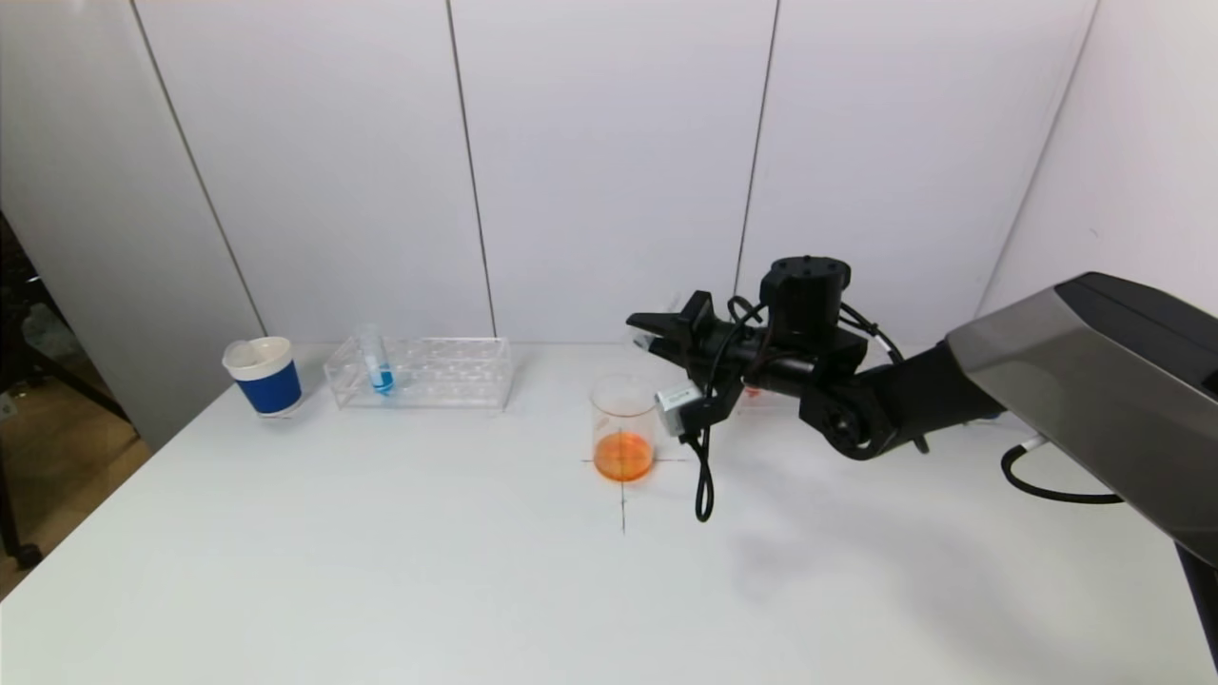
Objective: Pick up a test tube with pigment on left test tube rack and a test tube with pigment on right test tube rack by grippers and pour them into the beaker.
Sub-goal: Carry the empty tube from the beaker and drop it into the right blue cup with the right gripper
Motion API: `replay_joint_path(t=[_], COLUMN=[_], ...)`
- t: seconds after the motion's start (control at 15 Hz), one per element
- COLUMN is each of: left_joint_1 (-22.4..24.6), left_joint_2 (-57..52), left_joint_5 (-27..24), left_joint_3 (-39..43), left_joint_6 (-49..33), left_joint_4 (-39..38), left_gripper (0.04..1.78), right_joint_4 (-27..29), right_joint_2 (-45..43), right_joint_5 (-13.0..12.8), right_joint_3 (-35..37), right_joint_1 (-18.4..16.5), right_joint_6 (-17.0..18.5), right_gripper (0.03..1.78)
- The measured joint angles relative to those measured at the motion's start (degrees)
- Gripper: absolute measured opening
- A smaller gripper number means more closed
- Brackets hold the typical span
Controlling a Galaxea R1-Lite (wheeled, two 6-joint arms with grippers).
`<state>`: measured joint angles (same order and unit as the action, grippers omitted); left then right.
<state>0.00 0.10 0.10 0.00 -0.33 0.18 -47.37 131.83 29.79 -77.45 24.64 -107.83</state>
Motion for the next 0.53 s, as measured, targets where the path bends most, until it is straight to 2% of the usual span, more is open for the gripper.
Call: replay_joint_path(t=[0.2, 0.53], left_joint_1=[0.00, -0.02], left_joint_2=[0.00, 0.00], left_joint_5=[0.01, -0.02], left_joint_3=[0.00, 0.00], left_joint_6=[0.02, 0.00], left_joint_4=[0.00, 0.00], left_gripper=[1.78, 1.78], right_joint_4=[-0.34, -1.02], right_joint_2=[-0.07, -0.57], right_joint_5=[-0.94, -3.86], right_joint_3=[0.22, 0.05], right_joint_1=[-0.37, -0.33], right_joint_6=[3.86, 12.24], right_gripper=[0.47, 0.47])
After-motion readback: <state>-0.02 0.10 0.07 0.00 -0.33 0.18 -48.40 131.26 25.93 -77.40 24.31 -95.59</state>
